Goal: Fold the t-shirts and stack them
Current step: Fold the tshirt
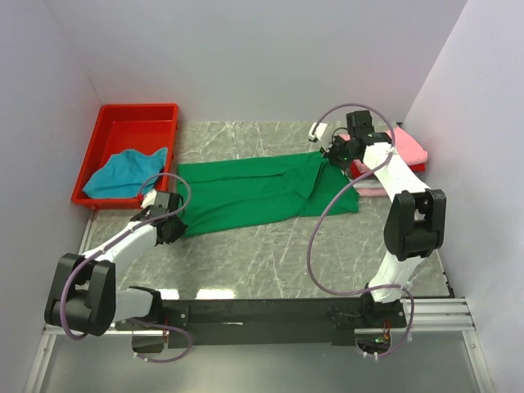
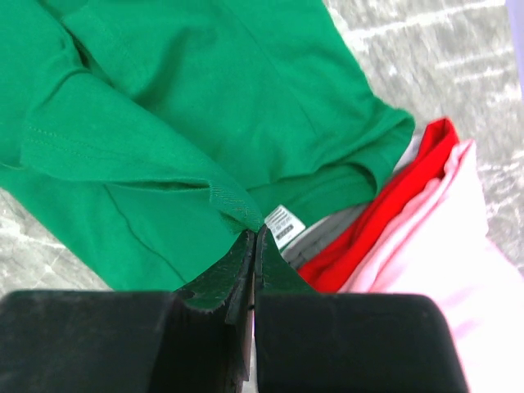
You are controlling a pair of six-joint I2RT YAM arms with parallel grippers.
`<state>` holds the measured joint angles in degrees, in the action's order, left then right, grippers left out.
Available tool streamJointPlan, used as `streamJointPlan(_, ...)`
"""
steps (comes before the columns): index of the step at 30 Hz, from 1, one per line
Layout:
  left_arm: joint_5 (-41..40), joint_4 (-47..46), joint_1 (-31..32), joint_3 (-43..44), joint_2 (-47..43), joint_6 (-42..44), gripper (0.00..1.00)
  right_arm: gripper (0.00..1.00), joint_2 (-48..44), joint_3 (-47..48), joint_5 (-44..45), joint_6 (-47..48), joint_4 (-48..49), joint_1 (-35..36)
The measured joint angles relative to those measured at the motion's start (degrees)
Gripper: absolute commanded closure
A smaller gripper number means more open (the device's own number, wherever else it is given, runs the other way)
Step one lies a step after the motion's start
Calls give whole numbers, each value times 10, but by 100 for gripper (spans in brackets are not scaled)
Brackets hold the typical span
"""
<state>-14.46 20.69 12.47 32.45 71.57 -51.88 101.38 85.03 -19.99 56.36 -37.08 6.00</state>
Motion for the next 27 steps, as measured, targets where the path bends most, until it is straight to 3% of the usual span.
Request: streamJointPlan(27,-2,-14,0,-36,-29,-51,100,100,137,141,93,-33,-10,72)
